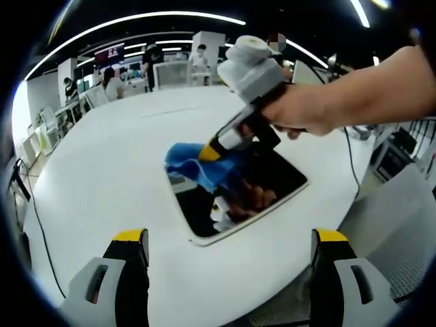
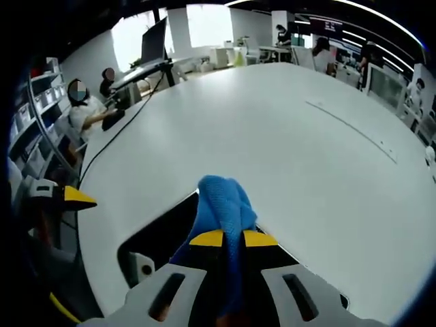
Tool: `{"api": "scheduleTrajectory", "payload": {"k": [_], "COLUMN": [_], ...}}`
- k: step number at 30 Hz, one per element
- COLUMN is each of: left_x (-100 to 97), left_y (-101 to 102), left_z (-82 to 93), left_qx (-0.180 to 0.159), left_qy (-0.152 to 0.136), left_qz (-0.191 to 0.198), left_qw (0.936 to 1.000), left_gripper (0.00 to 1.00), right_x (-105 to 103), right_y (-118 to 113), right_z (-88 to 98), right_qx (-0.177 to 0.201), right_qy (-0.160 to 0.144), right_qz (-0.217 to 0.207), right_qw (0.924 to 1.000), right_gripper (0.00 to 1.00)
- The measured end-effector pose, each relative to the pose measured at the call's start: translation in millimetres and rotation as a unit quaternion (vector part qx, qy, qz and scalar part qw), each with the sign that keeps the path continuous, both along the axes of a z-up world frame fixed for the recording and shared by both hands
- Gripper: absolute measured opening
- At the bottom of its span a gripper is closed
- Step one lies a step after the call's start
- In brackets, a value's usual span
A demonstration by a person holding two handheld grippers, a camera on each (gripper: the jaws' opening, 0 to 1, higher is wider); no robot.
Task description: Wipe the mirror surface with the cleaning cloth until all visible marks leave the cleaned area.
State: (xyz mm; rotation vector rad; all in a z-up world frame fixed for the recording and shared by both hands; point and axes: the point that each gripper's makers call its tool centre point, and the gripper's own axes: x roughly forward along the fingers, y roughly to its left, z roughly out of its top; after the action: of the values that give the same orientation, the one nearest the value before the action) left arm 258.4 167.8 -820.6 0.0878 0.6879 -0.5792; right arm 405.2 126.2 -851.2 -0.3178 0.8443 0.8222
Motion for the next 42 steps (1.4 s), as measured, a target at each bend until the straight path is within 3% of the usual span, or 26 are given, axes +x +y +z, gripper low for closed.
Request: {"api": "scheduleTrajectory", "payload": {"k": [20, 36, 42], "left_x": [-0.1, -5.6, -4.8], "left_y": [-2.2, -4.8, -5.7], "left_z": [4.7, 1.1, 3.7], "left_qx": [0.002, 0.013, 0.000], "left_qy": [-0.009, -0.001, -0.001], "left_qz": [-0.006, -0.023, -0.016], "left_qw": [0.9999, 0.9996, 0.9999], "left_gripper": [0.99, 0.99, 0.99], "right_x": [-22.2, -55.5, -64.4], "right_y": [-2.7, -2.2, -2.0], "right_z": [-0.8, -0.1, -0.4], "right_qx": [-0.002, 0.007, 0.012], "right_qy": [0.011, 0.031, 0.035], "right_qz": [-0.004, -0.006, -0.001], "right_qw": [0.9999, 0.9995, 0.9993], "right_gripper": [0.03, 0.03, 0.03]}}
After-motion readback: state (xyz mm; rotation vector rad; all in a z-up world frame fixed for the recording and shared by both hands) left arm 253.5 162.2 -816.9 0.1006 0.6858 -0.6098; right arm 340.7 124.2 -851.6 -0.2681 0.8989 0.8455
